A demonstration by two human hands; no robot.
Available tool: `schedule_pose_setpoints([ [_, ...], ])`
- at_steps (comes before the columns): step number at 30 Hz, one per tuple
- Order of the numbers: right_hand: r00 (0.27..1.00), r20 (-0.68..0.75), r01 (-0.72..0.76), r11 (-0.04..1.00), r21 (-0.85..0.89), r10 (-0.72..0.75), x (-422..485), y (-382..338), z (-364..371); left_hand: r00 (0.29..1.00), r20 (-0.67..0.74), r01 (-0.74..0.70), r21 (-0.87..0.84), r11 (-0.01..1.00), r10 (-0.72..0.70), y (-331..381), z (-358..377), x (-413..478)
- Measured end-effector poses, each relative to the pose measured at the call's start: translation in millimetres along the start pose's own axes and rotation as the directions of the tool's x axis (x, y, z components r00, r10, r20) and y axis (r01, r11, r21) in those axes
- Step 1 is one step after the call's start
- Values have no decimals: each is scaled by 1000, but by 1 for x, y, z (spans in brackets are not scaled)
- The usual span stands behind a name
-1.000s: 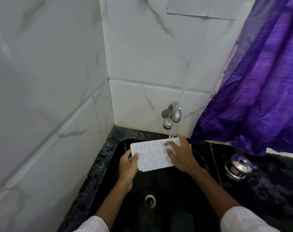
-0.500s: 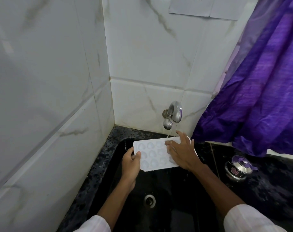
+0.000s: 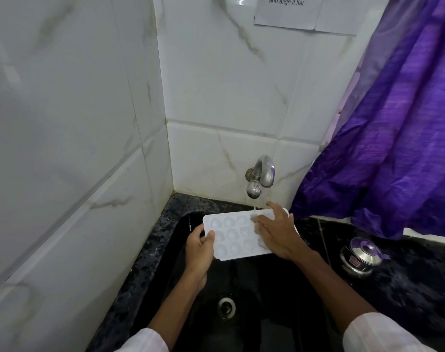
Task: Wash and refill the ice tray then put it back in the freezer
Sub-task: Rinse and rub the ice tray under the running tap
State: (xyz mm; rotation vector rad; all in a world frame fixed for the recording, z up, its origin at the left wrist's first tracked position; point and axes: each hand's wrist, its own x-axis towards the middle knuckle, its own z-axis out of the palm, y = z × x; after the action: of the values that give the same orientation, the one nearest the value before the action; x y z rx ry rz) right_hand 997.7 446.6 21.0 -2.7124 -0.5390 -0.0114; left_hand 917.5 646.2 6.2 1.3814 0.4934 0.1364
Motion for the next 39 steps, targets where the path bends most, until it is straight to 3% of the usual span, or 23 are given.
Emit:
schedule_pose_setpoints([
  [6, 1000, -11, -10, 997, -78, 9, 1, 2, 0, 1000, -1, 12, -12, 1000, -12, 4, 5, 0],
  [16, 978, -173, 120, 993, 13, -116, -6, 7, -3, 997, -62, 37, -28, 999, -38, 9, 7, 10],
  [28, 998, 4, 61, 997, 37, -62, -4, 5, -2, 992, -120, 38, -34, 999, -42, 15, 7, 15],
  [33, 997, -63, 48, 999, 20, -47, -2, 1, -2, 995, -92, 46, -40, 998, -49, 12, 8, 11],
  [39, 998, -19, 63, 997, 44, -62, -3, 3, 4, 993, -110, 33, -53, 998, -39, 14, 6, 11],
])
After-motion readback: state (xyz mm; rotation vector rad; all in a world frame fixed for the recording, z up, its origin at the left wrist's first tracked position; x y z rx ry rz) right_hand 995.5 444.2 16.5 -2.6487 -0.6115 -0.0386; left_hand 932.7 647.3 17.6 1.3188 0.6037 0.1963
